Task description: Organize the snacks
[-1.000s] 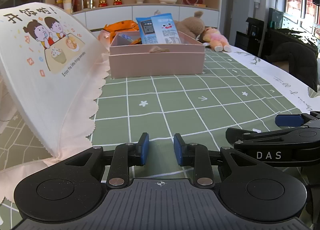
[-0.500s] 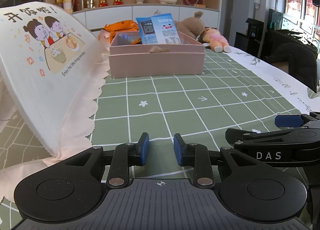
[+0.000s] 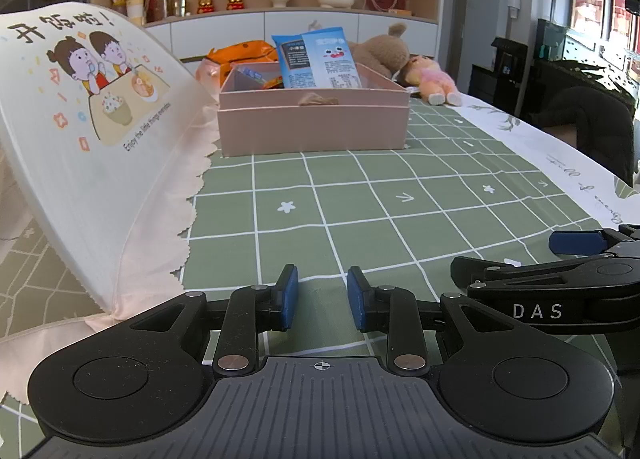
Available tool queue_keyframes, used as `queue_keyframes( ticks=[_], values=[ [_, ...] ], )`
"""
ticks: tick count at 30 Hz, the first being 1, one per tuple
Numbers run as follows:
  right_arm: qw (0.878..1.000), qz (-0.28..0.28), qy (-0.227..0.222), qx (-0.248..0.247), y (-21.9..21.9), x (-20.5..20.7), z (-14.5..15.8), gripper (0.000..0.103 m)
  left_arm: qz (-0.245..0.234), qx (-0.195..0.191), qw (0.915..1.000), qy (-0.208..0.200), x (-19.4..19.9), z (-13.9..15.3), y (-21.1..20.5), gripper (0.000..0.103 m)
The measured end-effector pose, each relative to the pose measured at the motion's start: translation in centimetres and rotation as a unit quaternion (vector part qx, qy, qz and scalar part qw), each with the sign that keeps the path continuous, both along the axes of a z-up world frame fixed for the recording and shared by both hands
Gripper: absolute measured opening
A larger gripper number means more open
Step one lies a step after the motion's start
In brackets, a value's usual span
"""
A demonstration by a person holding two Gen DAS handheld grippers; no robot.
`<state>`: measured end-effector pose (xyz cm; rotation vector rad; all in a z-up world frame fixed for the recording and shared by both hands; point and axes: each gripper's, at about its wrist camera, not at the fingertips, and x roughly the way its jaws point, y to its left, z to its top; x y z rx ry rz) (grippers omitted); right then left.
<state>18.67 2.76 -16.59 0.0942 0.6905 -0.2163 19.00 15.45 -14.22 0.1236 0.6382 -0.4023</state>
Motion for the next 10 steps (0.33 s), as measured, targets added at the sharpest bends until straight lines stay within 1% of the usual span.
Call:
queue_keyframes(
  ticks=[10],
  values=[
    [1.0,0.0,0.0,0.0,0.0,0.0,0.0,0.103,0.001,-0.011,0.9999,0.004,-0.18,0.03,0.01,0.031]
  ],
)
